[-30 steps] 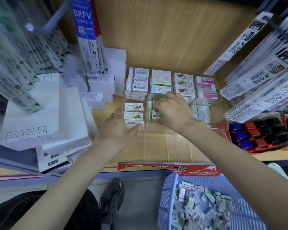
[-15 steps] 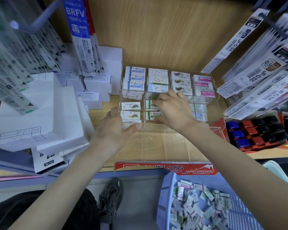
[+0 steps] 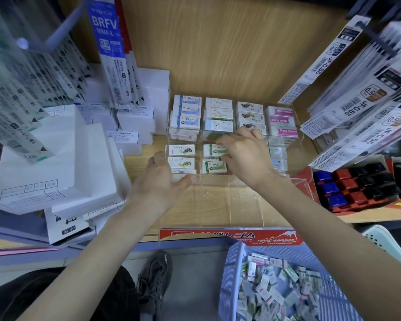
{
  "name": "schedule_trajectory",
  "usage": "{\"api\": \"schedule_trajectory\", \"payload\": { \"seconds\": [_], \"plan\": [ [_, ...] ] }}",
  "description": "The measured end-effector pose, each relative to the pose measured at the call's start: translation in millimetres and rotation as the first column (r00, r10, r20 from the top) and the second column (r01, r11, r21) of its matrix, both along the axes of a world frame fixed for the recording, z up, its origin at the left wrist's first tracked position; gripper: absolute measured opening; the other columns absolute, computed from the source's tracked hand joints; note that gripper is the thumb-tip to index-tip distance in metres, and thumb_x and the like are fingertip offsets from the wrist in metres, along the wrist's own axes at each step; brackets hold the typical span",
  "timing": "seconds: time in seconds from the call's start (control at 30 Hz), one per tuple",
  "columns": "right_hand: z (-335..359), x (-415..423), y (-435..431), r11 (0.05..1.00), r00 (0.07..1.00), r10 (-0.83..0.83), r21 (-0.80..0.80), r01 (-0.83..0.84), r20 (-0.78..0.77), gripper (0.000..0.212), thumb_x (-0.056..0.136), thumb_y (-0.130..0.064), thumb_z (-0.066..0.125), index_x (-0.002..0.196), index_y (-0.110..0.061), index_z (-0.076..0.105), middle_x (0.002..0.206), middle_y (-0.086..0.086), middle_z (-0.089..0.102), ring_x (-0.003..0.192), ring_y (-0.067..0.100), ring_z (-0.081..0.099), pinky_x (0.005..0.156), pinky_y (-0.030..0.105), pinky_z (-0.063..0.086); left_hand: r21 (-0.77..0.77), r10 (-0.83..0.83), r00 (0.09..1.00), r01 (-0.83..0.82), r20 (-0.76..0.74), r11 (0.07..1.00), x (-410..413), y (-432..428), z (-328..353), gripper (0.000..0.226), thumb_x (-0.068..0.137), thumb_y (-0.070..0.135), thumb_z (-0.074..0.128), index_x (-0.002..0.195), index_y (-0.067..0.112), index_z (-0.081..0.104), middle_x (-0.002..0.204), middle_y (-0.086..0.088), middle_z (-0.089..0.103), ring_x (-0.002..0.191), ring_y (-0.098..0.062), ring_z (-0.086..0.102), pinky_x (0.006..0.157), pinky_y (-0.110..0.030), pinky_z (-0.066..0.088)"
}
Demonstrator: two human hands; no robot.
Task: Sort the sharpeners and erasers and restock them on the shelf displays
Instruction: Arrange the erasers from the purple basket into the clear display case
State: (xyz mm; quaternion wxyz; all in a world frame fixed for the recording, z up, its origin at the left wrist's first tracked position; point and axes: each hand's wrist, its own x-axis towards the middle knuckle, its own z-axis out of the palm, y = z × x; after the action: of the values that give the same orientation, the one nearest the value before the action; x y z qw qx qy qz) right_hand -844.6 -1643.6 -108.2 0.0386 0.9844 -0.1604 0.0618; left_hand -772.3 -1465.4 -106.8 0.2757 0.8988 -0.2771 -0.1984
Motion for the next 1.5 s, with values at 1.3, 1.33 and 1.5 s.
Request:
{"api": "schedule_trajectory", "payload": {
  "seconds": [1.3,1.33,1.5],
  "plan": [
    [17.2,-16.4,5.5,0.905,0.973,0.031,0.419,0.07,-0.229,0.06,0.091,0.003,0.036,0.146,-0.02,0.029,0.148,0.01,0.033,0.139,0.023,0.019,0.112,0.031,0.015,0.038,0.029,0.999,-0.03,0.023,0.999,0.6,-3.9,0.7,0.064,0.087,0.04,0.061,0.135,0.007,0.034,0.133,-0.011,0.044,0.12,-0.029,0.046,0.098,-0.041,0.041],
    [21.5,-26.7,9.9,0.863,0.988,0.011,0.501,0.069,-0.155,0.06,0.092,0.004,0.035,0.146,-0.022,0.03,0.148,0.009,0.032,0.14,0.021,0.019,0.111,0.027,0.017,0.032,0.04,0.994,-0.043,0.106,0.999,-2.7,-6.0,5.7,0.067,0.087,0.037,0.061,0.138,0.006,0.03,0.138,-0.013,0.037,0.125,-0.03,0.04,0.101,-0.04,0.036],
    [30.8,-132.8,34.3,0.722,0.946,-0.208,0.692,-0.024,0.25,0.035,0.094,-0.009,0.043,0.122,-0.023,0.057,0.122,-0.008,0.057,0.118,0.001,0.047,0.095,0.01,0.031,-0.28,-0.036,0.913,0.163,0.407,0.946,-48.2,-14.9,31.6,0.047,0.089,0.019,0.057,0.132,0.007,0.044,0.126,-0.012,0.046,0.114,-0.03,0.049,0.089,-0.037,0.038]
  ]
}}
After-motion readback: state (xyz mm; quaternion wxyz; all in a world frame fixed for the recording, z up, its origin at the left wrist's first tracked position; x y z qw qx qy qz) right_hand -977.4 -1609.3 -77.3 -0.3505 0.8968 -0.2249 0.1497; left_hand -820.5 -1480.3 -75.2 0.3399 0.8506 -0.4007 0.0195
